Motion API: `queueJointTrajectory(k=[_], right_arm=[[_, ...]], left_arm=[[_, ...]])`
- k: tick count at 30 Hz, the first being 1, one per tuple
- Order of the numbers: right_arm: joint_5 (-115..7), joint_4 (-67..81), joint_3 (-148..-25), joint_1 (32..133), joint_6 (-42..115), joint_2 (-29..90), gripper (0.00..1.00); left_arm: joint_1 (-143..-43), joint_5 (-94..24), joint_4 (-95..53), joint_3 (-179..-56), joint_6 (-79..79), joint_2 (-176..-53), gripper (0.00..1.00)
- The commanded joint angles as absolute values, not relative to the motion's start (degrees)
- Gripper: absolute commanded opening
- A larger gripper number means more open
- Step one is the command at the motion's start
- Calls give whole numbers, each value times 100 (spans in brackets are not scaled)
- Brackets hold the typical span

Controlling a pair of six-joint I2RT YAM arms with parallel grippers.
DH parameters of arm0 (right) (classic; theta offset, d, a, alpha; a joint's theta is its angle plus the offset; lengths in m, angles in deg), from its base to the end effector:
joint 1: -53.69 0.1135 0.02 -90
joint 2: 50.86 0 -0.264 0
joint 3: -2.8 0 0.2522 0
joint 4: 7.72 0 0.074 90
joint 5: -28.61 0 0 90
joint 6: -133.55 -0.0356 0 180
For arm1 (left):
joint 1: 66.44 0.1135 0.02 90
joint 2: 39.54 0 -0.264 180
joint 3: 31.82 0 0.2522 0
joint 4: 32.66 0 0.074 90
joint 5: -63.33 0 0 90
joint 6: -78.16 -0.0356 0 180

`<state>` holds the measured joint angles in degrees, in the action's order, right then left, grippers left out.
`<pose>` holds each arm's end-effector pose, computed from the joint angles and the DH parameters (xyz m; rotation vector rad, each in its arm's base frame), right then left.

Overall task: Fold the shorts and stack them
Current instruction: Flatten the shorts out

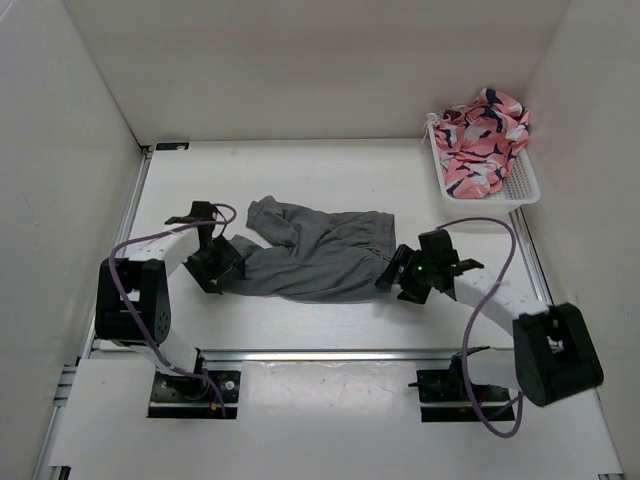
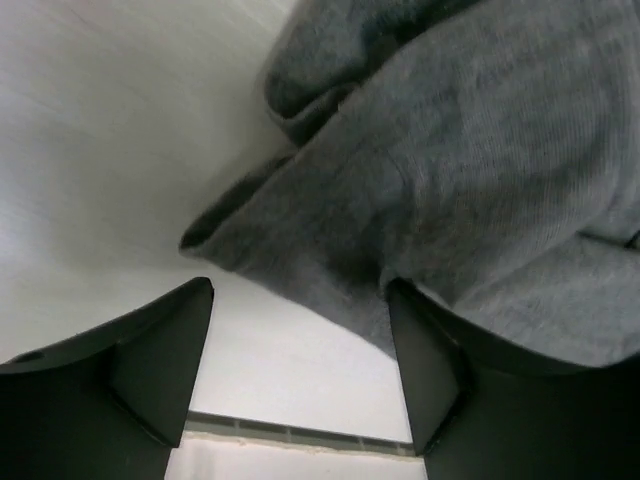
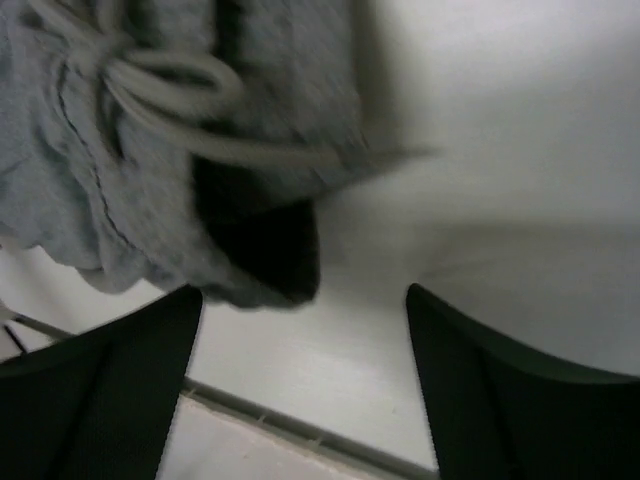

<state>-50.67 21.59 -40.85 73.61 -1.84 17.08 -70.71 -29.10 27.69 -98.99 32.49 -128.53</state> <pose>0.2002 0.0796 0.1667 0.4995 2.5776 0.6729 0.2636 -0.0212 0.1752 -1.0341 2.8493 -0.1440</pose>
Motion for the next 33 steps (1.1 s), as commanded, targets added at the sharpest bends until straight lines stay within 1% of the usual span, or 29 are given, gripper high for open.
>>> queueJointTrajectory(k=[1,2,3,4,5,7,10,11,12,13,16,17,18,19,21,22,23,25,26,27,28,29,30,32,33], right_arm=[[-4793,1184,-4741,7452,82,2409,76],[-5143,1184,-4865,7504,283,2524,64],[-5390,1411,-5101,7566,451,2664,19],[-5462,1526,-5199,7566,522,2666,7],[-5550,1692,-5427,7566,645,2666,0],[-5682,2246,-5595,7566,803,2281,0],[-5875,3370,-5999,7566,1146,1525,0],[-5928,3686,-6331,7566,1234,1236,0],[-6033,3985,-6517,7566,1383,1146,0],[-6034,4484,-6719,7566,1480,1145,0],[-5982,4989,-7554,7566,1770,1416,0],[-5929,4990,-7730,7566,1832,1766,0],[-5928,4990,-7975,7566,1832,1952,0],[-5928,4990,-8073,7566,1893,2137,0],[-5928,4990,-8145,7566,1894,2524,0],[-5928,4920,-8145,7566,1842,2525,0],[-5928,4781,-8066,7566,1772,2525,0],[-5928,4639,-7750,7514,1692,2525,0],[-5876,4586,-7653,7514,1692,2473,0],[-5876,4516,-7574,7514,1631,2472,0],[-5815,4515,-7443,7514,1630,2472,0],[-5814,4515,-7389,7514,1630,2472,0],[-5814,4463,-7389,7514,1630,2472,0],[-5884,4463,-7240,7514,1630,2420,0],[-5884,4463,-7239,7514,1630,2420,0]], left_arm=[[-7135,-2923,2373,-10007,3316,-12786,80],[-7136,-2922,2373,-10008,3316,-12865,71],[-7136,-2922,2373,-10138,3263,-12927,47],[-7136,-2922,2373,-10140,3211,-12927,12],[-7136,-2974,2373,-10140,3149,-12927,10],[-7136,-3079,2478,-10192,3035,-12656,10],[-7136,-3080,2959,-10288,2982,-11708,10],[-7136,-3080,3110,-10385,2912,-11453,10],[-7136,-3028,3225,-10490,2911,-11077,10],[-7136,-3027,3374,-10822,2850,-10977,10],[-7136,-3097,3586,-11568,2771,-11142,10],[-7136,-2993,3586,-11764,2771,-11317,10],[-7197,-2992,3586,-11940,2684,-11745,10],[-7267,-2992,3682,-12263,2622,-11958,10],[-7443,-2992,3753,-12390,2472,-12241,10],[-7696,-2992,3753,-12303,2411,-12303,12],[-7838,-2992,3753,-12154,2358,-12303,27],[-8206,-2992,3684,-11759,2358,-12303,45],[-8304,-3053,3518,-11287,2462,-12303,59],[-8374,-3219,3385,-11039,2463,-12303,71],[-8436,-3299,3271,-10819,2559,-12303,82],[-8532,-3299,3157,-10468,2612,-12303,90],[-8533,-3299,2955,-10334,2665,-12303,91],[-8612,-3352,2726,-10106,2727,-12425,91],[-8665,-3352,2603,-9913,2727,-12505,87]])
